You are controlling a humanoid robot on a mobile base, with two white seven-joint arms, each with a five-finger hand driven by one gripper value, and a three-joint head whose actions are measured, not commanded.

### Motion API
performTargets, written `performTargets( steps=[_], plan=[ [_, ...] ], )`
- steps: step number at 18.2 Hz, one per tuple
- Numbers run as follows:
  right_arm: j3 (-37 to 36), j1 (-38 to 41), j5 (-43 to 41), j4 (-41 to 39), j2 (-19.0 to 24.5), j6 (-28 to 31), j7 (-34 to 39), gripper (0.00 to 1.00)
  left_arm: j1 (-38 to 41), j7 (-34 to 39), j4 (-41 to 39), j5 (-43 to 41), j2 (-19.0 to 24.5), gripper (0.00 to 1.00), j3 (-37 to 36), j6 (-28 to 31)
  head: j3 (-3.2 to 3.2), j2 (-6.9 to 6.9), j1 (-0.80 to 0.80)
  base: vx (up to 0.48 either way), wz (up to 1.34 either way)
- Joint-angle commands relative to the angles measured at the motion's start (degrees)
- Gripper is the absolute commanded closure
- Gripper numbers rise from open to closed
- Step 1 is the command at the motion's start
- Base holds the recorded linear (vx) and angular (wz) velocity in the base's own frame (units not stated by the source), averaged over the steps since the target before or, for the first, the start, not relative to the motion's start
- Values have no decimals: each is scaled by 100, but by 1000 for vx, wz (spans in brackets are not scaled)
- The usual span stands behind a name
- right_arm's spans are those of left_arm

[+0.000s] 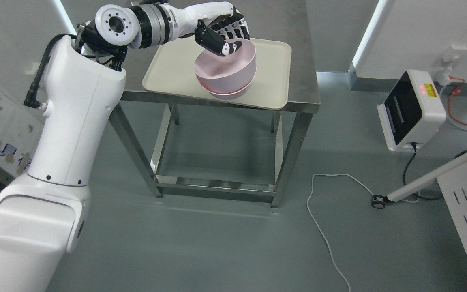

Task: Stack pink IKEA bowls on left shelf middle
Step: 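Carry the stacked bowls to the blue bin on the shelf while turning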

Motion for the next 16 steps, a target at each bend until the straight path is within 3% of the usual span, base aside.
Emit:
performTargets(
  steps=[1, 8, 16],
  plan=[
    [-62, 167, -59, -193, -100, 4, 2, 0, 153, -42, -73, 7, 551, 100, 253, -89, 0, 0, 0, -235, 564],
    [-62, 167, -59, -193, -100, 4, 2, 0, 391, -192, -389, 16, 640, 100, 465, -238, 0, 0, 0, -224, 730],
    [-62, 167, -59, -193, -100, 4, 2, 0, 216, -367, -1163, 7, -159, 100, 438, 368, 0, 0, 0, -193, 948]
  ],
)
